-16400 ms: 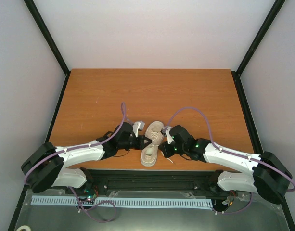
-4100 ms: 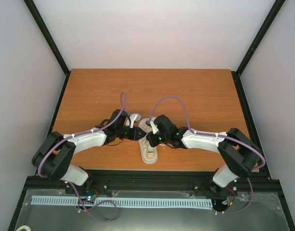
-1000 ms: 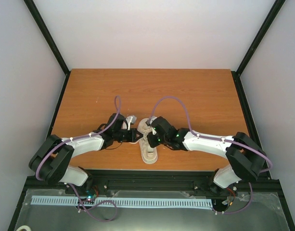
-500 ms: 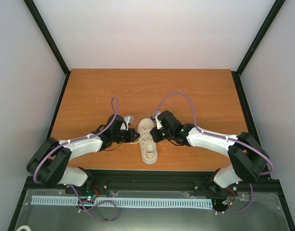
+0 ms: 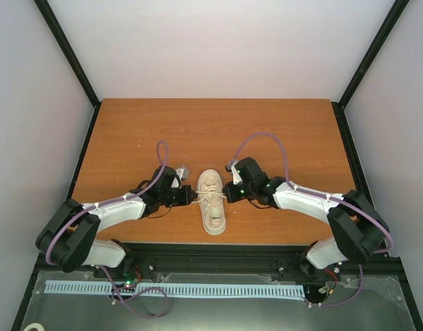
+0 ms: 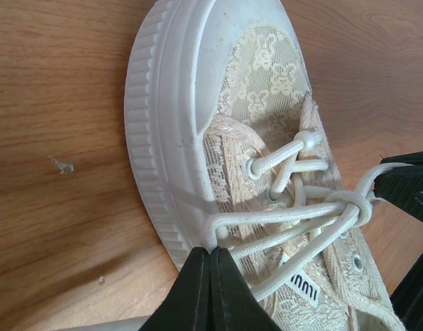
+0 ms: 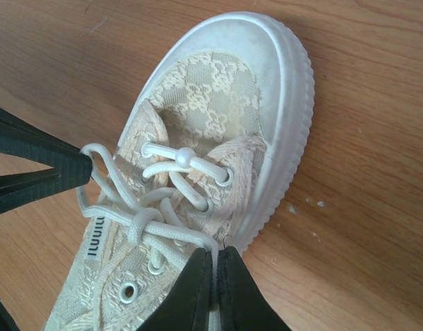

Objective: Tie the shoes

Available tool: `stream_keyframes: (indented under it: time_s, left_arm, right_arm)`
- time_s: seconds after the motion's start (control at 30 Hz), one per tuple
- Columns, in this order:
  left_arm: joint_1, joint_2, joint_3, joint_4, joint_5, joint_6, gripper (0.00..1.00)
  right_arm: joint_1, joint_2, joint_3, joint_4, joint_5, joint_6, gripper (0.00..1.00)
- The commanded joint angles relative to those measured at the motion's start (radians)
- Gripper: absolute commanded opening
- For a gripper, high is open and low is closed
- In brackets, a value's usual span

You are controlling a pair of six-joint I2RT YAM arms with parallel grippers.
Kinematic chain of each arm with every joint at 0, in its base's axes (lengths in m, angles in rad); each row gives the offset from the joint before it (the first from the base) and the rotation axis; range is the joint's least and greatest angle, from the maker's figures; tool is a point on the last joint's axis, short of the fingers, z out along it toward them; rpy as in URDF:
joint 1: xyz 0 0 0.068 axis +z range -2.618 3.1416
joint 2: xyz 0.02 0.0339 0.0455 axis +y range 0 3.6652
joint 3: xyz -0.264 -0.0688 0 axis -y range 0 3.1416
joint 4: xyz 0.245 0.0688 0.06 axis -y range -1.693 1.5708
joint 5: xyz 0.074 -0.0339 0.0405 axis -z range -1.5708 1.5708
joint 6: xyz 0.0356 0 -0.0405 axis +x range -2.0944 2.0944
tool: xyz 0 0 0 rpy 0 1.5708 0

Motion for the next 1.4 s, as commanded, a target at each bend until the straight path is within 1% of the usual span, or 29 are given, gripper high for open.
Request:
stream_keyframes:
  time_s: [0.0,0.13,0.3,0.6,0.8,1.13,1.23,1.27,1.3,1.33,1.37]
  left_arm:
    - [0.011,-0.021,-0.003,-0.034,-0.046,-0.015,0.01]
    - [0.032,-0.026,-0.014,-0.04,-0.049,-0.028,0.01]
    - [0.09,-0.043,-0.039,-0.034,-0.009,-0.03,0.01]
    - [0.103,-0.071,-0.045,-0.074,-0.026,-0.013,0.01]
    - [0.152,-0.072,-0.061,-0.074,-0.002,-0.01,0.01]
    - [0.157,-0.078,-0.059,-0.083,-0.001,-0.002,0.01]
    - [0.157,-0.086,-0.049,-0.085,0.015,0.027,0.01]
    - [0.157,-0.098,-0.045,-0.093,0.024,0.043,0.02]
    - [0.157,-0.115,-0.038,-0.103,0.029,0.058,0.1]
    - [0.157,-0.142,-0.032,-0.114,0.03,0.071,0.36]
    - [0.157,-0.174,-0.025,-0.129,0.028,0.081,0.51]
  right_arm:
    - [-0.029,-0.032,-0.033,0.014,-0.026,0.001,0.03]
    - [-0.047,-0.04,-0.051,0.019,-0.043,0.002,0.03]
    - [-0.064,-0.046,-0.071,0.029,-0.06,0.002,0.03]
    - [-0.078,-0.026,-0.087,0.049,-0.076,0.002,0.03]
    - [-0.092,-0.043,-0.106,0.043,-0.068,0.005,0.03]
    - [-0.105,-0.044,-0.127,0.062,-0.084,0.012,0.03]
    - [-0.106,-0.069,-0.122,0.06,-0.105,-0.008,0.03]
    - [-0.106,-0.083,-0.12,0.056,-0.112,-0.015,0.05]
    - [-0.106,-0.098,-0.117,0.049,-0.116,-0.023,0.1]
    - [-0.106,-0.117,-0.112,0.033,-0.115,-0.035,0.2]
    - [-0.106,-0.133,-0.105,0.022,-0.108,-0.043,0.33]
